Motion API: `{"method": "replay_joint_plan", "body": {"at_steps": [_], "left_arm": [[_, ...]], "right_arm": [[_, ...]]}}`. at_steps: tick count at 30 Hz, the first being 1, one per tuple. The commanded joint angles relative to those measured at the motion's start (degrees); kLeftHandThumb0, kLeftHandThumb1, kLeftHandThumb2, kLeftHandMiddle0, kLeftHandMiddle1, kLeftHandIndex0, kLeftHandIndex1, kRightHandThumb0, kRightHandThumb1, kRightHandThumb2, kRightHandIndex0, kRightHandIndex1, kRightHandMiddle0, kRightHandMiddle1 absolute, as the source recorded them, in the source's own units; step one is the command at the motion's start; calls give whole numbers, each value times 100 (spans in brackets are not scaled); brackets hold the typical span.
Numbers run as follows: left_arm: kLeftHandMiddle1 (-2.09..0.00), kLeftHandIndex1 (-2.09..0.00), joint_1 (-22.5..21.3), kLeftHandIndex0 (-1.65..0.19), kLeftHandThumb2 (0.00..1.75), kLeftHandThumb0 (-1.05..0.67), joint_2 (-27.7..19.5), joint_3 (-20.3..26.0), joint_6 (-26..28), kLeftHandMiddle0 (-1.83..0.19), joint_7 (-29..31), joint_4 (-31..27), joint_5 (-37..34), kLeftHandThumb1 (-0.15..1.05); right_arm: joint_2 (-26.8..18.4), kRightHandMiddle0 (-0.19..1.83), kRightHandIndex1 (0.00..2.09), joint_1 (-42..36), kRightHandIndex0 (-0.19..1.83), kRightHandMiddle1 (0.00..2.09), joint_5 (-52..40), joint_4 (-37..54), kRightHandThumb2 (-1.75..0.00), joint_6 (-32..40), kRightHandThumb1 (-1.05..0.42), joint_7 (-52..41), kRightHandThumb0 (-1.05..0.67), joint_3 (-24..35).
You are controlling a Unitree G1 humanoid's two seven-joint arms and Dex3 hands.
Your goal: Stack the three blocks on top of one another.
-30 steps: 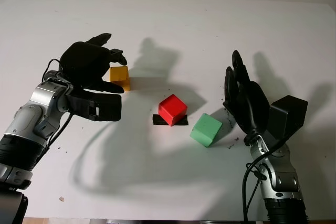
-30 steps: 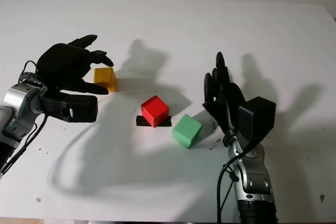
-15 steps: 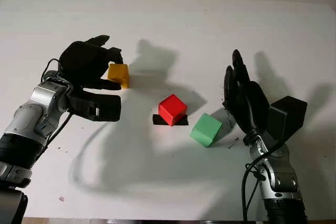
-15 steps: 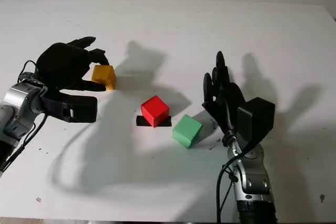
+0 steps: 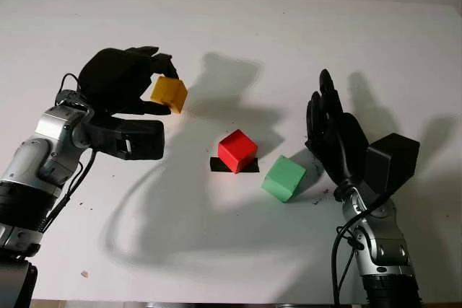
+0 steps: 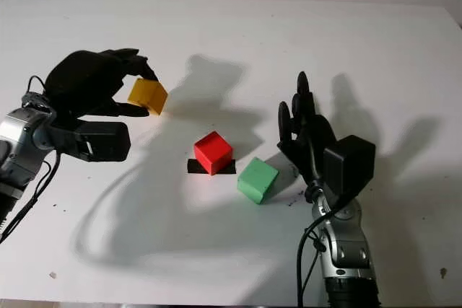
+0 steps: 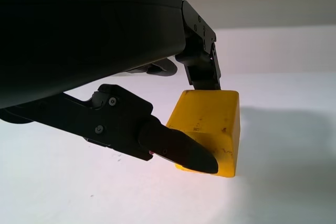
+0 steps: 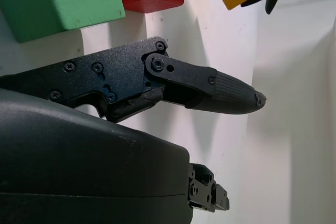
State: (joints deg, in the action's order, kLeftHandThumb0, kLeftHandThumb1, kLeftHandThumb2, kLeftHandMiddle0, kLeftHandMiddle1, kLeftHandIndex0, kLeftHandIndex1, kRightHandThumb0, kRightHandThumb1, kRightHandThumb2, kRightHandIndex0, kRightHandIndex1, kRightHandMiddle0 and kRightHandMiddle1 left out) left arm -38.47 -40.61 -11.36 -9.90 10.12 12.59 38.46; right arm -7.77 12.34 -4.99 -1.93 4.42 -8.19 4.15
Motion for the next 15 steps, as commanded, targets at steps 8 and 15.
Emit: {"method": "replay_joint_plan", "body": {"at_steps": [8,15], "left_arm": [[-7,-123,-592,-40,5,-39,-85,313,-68,-37,1236,-503,-1053,102],[-4,-136,-1053,-35,6,-39,-49,205,320,-33,2339,-860,-1464,104]], "right_arm": [[54,-19,0,-45,-19,0,0,174,-66,214,-105,7,-73,-93],[63,-19,0,-35,-19,0,7,120,-66,192,-105,2,-70,-120]]}}
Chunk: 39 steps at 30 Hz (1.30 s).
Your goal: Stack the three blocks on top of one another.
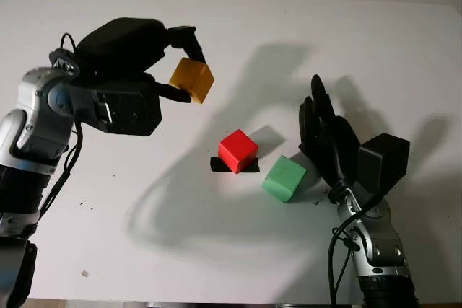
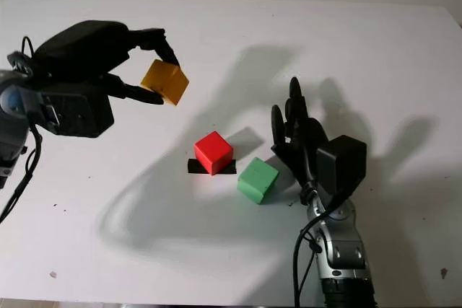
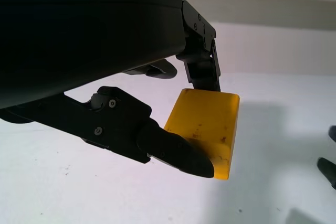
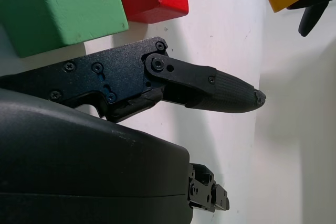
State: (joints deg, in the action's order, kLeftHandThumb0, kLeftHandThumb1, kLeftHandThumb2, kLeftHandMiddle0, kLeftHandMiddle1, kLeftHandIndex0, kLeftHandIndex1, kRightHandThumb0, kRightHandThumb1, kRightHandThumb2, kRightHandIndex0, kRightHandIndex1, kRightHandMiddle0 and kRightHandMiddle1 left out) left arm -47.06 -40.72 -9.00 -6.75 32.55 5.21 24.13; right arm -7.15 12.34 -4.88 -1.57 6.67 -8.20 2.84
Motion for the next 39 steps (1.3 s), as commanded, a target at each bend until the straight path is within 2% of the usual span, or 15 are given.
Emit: {"method": "replay_joint_plan", "body": {"at_steps": [1,3,5,7,9,11,15,21,29,39], "left_arm": [[-4,-136,-290,-35,6,-39,-44,-106,-37,-33,256,-135,-27,104],[-4,-137,-465,-33,7,-41,-19,-242,-13,-33,580,-185,-16,105],[-5,-121,-629,-38,7,-40,61,-343,144,-32,921,-240,-84,105],[-5,-115,-804,-40,10,-43,142,-445,162,-31,1178,-233,-153,105],[-5,-126,-951,-38,13,-45,194,-548,75,-32,1313,-212,-115,105],[-6,-133,-1058,-36,9,-41,265,-651,-8,-34,1353,-161,-42,104],[-7,-140,-1158,-35,6,-36,417,-820,-129,-37,1414,-72,47,101],[-6,-137,-1057,-35,5,-32,622,-897,-335,-37,1534,87,-173,101],[-6,-136,-838,-34,6,-35,744,-1107,-568,-37,1492,262,-26,102],[-6,-147,-692,-29,5,-38,768,-1202,-401,-36,1637,172,140,103]], "right_arm": [[-7,-19,0,-33,-19,0,-11,101,-66,-17,-105,-7,-70,11],[-22,-19,0,-31,-19,0,-8,143,-67,44,-105,-15,-70,5],[-21,-19,0,-37,-19,0,4,198,-67,104,-105,-5,-71,-7],[-15,-19,0,-62,-19,0,35,238,-66,128,-105,15,-71,-25],[-7,-19,0,-97,-19,0,60,283,-67,158,-105,34,-71,-40],[33,-19,0,-129,-19,0,81,326,-66,160,-105,89,-71,-52],[86,-19,0,-165,-19,0,139,351,-66,131,-105,207,-72,-88],[109,-19,0,-150,-19,0,176,346,-67,126,-105,246,-72,-88],[112,-19,0,-109,-19,0,27,278,-66,68,-105,127,-72,-8],[95,-19,0,-61,-19,0,73,281,-65,46,-105,143,-71,4]]}}
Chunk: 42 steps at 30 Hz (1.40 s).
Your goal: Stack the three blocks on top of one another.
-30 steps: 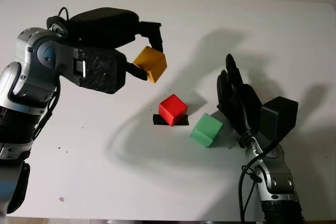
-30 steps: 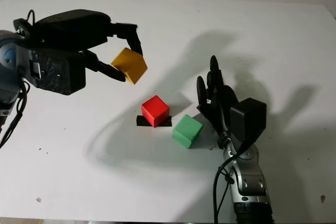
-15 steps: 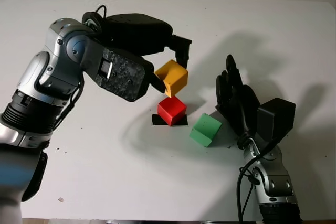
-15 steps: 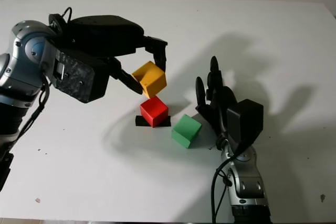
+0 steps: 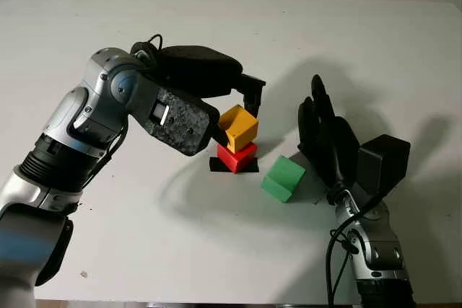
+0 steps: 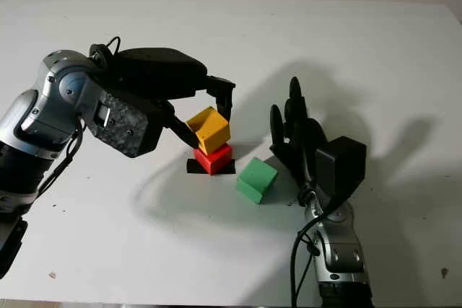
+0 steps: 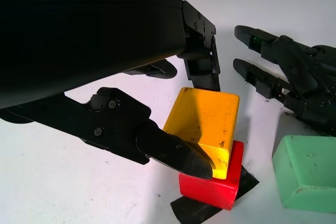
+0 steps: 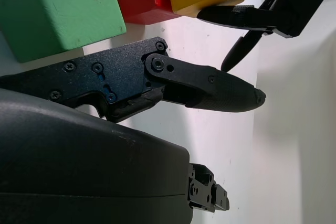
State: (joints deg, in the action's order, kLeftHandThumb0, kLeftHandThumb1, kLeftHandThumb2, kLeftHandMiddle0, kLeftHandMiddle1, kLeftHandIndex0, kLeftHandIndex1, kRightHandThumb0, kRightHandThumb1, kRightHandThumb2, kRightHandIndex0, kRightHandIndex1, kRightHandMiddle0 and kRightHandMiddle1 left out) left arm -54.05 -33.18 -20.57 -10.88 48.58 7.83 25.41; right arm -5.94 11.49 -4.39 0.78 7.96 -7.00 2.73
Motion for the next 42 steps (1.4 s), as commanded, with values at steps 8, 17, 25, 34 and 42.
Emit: {"method": "replay_joint_plan", "body": {"at_steps": [8,17,25,34,42], "left_arm": [[-6,-150,103,-30,6,-35,-4,-28,425,-35,150,-284,108,103],[-6,-150,80,-24,6,-35,56,-54,416,-35,39,-247,164,104],[-6,-145,33,-23,6,-36,103,-40,511,-34,163,-289,175,105],[-9,-144,23,-28,6,-37,102,-43,536,-38,325,-251,21,104],[-9,-149,-12,-25,5,-37,120,-30,457,-38,414,-236,-93,104]], "right_arm": [[8,-19,0,16,-19,0,106,42,-65,-64,-105,92,-74,-38],[-21,-19,0,-4,-19,0,102,104,-65,-19,-105,90,-72,-27],[23,-19,0,-20,-19,0,117,95,-65,-88,-105,125,-72,-39],[21,-19,0,-70,-19,0,151,143,-65,-65,-105,135,-71,-66],[53,-19,0,-110,-19,0,88,205,-64,-46,-105,126,-72,-39]]}}
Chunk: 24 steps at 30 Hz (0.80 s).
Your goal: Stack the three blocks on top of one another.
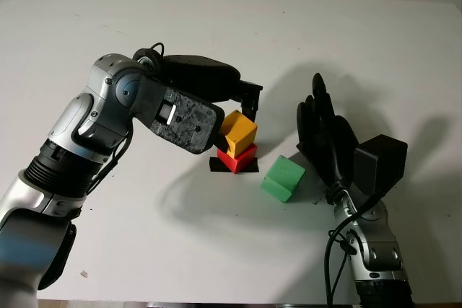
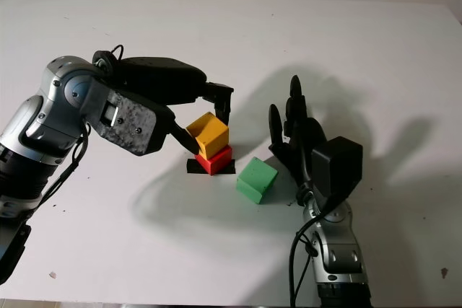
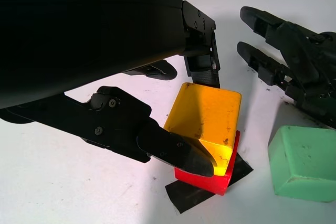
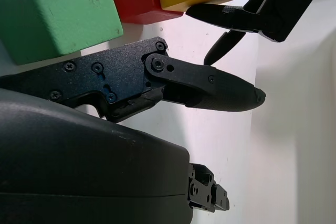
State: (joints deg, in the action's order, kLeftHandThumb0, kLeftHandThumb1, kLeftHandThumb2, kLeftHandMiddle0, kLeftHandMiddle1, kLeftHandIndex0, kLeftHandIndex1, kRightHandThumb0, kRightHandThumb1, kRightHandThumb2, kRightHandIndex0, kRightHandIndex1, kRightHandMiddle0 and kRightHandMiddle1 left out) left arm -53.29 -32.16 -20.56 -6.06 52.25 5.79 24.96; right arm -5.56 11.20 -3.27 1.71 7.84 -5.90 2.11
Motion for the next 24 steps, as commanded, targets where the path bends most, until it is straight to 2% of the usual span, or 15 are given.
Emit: {"method": "replay_joint_plan", "body": {"at_steps": [1,12,15,18,19,21,22,24], "left_arm": [[-9,-149,-92,-25,5,-37,17,-31,-39,-37,57,-38,-57,104],[-8,-145,-54,-23,6,-37,34,-29,-102,-33,-23,-15,-27,105],[-5,-141,-54,-20,7,-39,26,-54,-66,-27,-2,-13,25,105],[-4,-108,-67,-4,6,-48,-8,-118,-7,-9,62,-62,178,104],[-4,-70,-70,1,6,-52,-15,-128,-9,2,88,-66,207,104],[-4,-31,-88,1,5,-56,-59,-168,-85,12,144,-85,276,104],[-1,-18,-92,5,5,-58,-68,-174,-108,16,161,-93,297,104],[0,-10,-93,9,5,-60,-86,-182,-167,18,165,-118,349,104]], "right_arm": [[3,-19,0,-78,-19,0,-2,121,-64,5,-105,25,-72,14],[8,-19,0,-112,-19,0,-10,140,-64,31,-105,-8,-72,16],[17,-19,0,-119,-19,0,1,179,-64,52,-105,11,-72,2],[9,-19,0,-117,-19,0,3,189,-64,76,-105,6,-73,-3],[3,-19,0,-116,-19,0,14,186,-64,74,-105,7,-73,-6],[-1,-19,0,-113,-19,0,31,190,-64,108,-105,15,-72,-13],[0,-19,0,-111,-19,0,37,191,-64,125,-105,19,-72,-15],[11,-19,0,-108,-19,0,24,170,-64,86,-105,11,-73,-7]]}}
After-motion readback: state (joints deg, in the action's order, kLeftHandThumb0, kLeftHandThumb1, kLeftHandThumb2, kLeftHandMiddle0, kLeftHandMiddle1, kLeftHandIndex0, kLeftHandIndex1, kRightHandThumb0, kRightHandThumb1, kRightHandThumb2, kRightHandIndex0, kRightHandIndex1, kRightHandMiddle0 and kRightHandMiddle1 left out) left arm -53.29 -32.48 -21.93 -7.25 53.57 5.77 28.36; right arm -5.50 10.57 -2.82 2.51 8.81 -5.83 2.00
